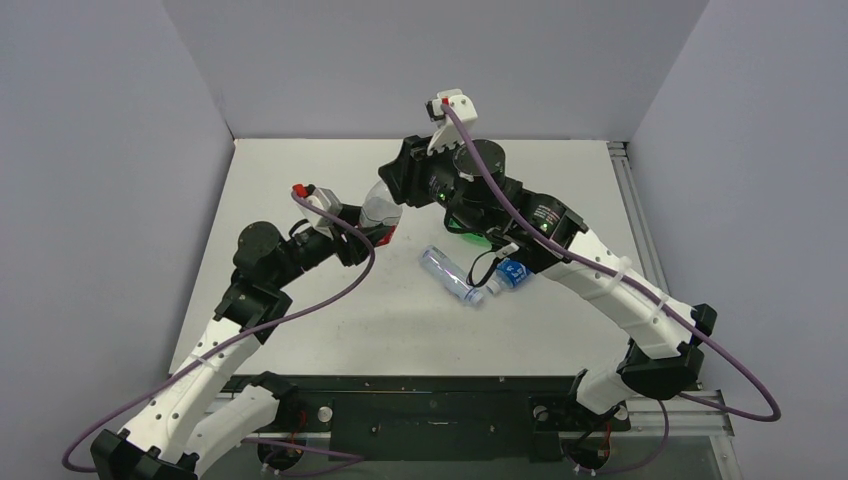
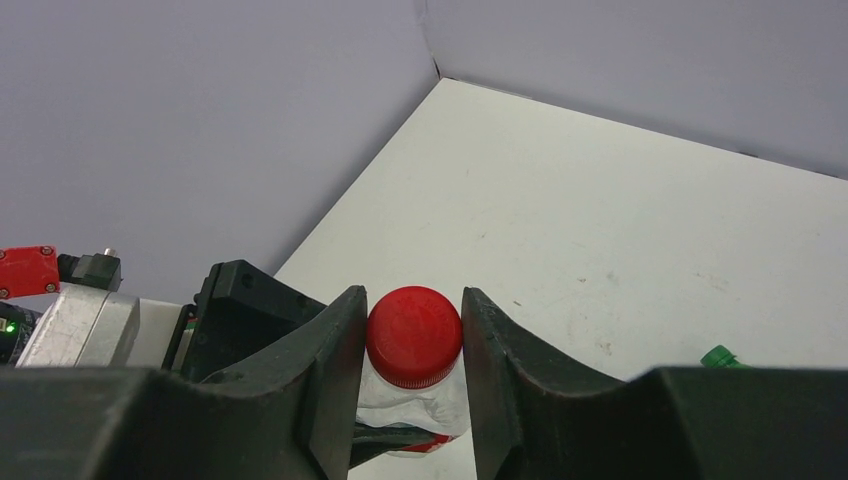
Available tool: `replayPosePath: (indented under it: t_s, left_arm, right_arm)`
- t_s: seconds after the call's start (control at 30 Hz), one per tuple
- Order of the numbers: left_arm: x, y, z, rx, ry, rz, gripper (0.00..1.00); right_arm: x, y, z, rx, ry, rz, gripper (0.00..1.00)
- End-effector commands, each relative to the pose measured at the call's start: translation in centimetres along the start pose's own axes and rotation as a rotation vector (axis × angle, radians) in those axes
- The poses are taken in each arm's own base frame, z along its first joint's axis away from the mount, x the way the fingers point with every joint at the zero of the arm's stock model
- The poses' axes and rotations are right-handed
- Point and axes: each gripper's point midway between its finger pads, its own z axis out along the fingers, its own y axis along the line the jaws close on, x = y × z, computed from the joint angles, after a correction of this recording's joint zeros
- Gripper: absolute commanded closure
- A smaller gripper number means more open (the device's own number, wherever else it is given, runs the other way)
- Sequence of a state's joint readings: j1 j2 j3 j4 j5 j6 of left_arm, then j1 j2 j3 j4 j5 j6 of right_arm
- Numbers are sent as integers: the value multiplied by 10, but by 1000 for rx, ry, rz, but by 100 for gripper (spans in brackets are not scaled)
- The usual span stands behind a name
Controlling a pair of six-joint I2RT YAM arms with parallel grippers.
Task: Unscrew the bottle caps
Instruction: Unscrew the bottle cap from the plastic bottle.
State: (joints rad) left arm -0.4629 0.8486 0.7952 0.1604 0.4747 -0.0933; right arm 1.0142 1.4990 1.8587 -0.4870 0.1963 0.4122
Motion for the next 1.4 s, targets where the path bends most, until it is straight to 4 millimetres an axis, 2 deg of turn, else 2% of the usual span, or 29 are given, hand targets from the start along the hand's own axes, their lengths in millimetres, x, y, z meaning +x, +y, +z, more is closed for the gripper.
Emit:
replayPosePath:
  t_s: [0.0, 0.27, 0.33, 0.4, 0.5, 0.53, 0.57, 0.6, 0.63, 0.67, 0.7, 0.73, 0.77, 0.8, 0.83, 0.87, 0.9, 0.97, 1.13, 1.2, 1.23, 1.27, 1.3, 1.33, 1.37]
  left_arm:
    - [-20, -6, 0, 25, -65, 34, 96]
    - [-21, -6, 0, 20, -67, 28, 96]
    - [-20, -6, 0, 20, -65, 27, 96]
    - [-19, -5, 0, 18, -62, 24, 96]
    - [-21, -7, 0, 22, -65, 7, 94]
    - [-24, -8, 0, 27, -69, -10, 92]
    - [-26, -11, 0, 39, -76, -17, 91]
    - [-28, -13, 0, 48, -78, -37, 92]
    - [-30, -20, -2, 91, -82, -39, 95]
    - [-32, -26, -3, 119, -85, -58, 97]
    - [-35, -37, -6, 188, -89, -58, 100]
    - [-38, -51, -10, 265, -86, -78, 100]
    - [-39, -58, -12, 301, -82, -88, 100]
    - [-42, -70, -16, 369, -76, -105, 100]
    - [-43, -75, -18, 398, -71, -115, 100]
    - [-46, -83, -21, 444, -65, -131, 100]
    - [-47, -86, -23, 462, -62, -137, 100]
    - [-50, -94, -26, 505, -53, -146, 100]
    - [-48, -99, -30, 543, -37, -148, 100]
    - [-46, -98, -30, 540, -34, -145, 100]
    - [-45, -97, -29, 536, -35, -136, 100]
    - [-44, -95, -27, 521, -33, -136, 100]
    - [-43, -93, -26, 509, -37, -123, 100]
    - [-41, -88, -23, 483, -34, -126, 100]
    - [-40, -85, -22, 468, -38, -108, 100]
  right_arm:
    - [-3, 20, 3, -72, 8, 48, 64]
    - [-6, 19, 2, -67, -15, 59, 70]
    - [-6, 18, 0, -66, -19, 60, 78]
    - [-7, 17, 0, -66, -27, 63, 99]
    - [-3, 17, 0, -76, -18, 49, 100]
    - [-6, 23, -4, -114, -25, 38, 100]
    - [2, 25, -4, -135, -11, 24, 100]
    - [-5, 36, -14, -214, -31, 5, 100]
    - [6, 36, -14, -243, -12, -22, 100]
    - [-3, 51, -28, -351, -38, -25, 100]
    - [5, 50, -29, -380, -23, -27, 100]
    - [3, 63, -42, -492, -34, -28, 100]
    - [-1, 71, -58, -592, -31, -17, 100]
    - [-4, 75, -62, -647, -61, -11, 100]
    - [-9, 80, -78, -732, -63, 8, 100]
    - [-15, 83, -83, -784, -106, 9, 100]
    - [-18, 87, -95, -849, -105, 19, 100]
    - [-26, 92, -108, -928, -140, 10, 100]
    - [-26, 95, -117, -984, -127, -4, 100]
    - [-27, 87, -112, -935, -129, -29, 100]
    - [-24, 78, -104, -865, -106, -17, 96]
    - [-28, 71, -100, -806, -122, -42, 87]
    - [-31, 53, -88, -667, -126, -22, 67]
    - [-38, 35, -78, -543, -158, -25, 59]
    - [-38, 25, -78, -479, -150, -21, 45]
